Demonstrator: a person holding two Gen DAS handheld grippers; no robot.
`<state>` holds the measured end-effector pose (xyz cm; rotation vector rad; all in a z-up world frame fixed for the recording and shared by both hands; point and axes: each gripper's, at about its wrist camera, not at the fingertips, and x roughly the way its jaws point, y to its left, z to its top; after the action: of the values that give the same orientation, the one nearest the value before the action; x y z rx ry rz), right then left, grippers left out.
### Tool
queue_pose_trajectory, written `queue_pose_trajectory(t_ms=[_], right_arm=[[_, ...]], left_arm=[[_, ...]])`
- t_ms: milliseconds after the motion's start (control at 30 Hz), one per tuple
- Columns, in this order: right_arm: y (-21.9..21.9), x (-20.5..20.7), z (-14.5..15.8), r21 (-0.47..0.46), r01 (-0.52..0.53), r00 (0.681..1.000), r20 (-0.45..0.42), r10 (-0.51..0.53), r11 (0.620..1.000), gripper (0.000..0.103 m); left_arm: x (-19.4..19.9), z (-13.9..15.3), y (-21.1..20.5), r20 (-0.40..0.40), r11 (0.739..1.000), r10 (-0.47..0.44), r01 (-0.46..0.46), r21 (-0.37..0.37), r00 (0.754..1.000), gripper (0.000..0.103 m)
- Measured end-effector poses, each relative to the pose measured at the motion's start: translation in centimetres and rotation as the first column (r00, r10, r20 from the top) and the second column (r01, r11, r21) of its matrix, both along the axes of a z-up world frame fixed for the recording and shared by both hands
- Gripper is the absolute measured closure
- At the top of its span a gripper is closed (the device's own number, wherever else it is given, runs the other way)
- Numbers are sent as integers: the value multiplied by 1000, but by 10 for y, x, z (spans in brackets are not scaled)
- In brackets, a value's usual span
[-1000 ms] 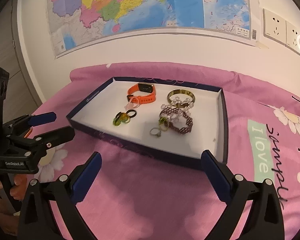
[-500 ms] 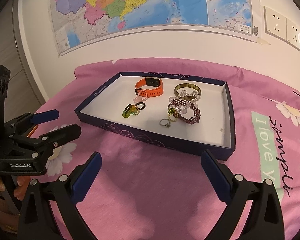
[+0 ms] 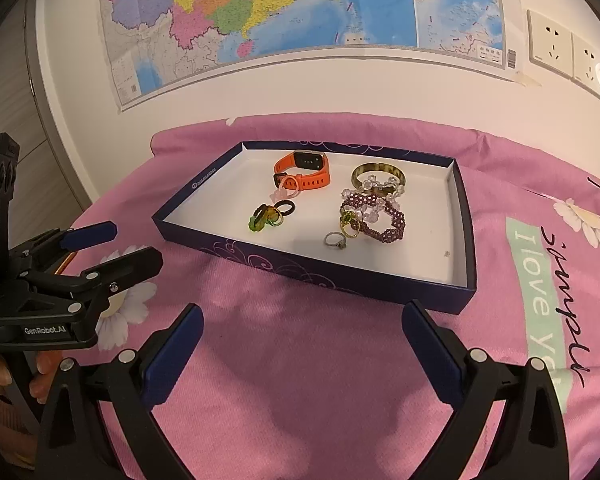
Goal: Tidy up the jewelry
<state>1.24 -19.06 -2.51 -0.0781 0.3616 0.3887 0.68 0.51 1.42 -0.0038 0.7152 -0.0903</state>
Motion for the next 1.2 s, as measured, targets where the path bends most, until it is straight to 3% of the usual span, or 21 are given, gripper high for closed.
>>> queue_pose_trajectory(t_ms=[1200], right_arm=[[0, 0, -5, 4, 3, 1000, -15, -3, 1000, 7]], left_arm=[[-3, -7, -5, -24, 1000, -23, 23, 7, 999, 5]])
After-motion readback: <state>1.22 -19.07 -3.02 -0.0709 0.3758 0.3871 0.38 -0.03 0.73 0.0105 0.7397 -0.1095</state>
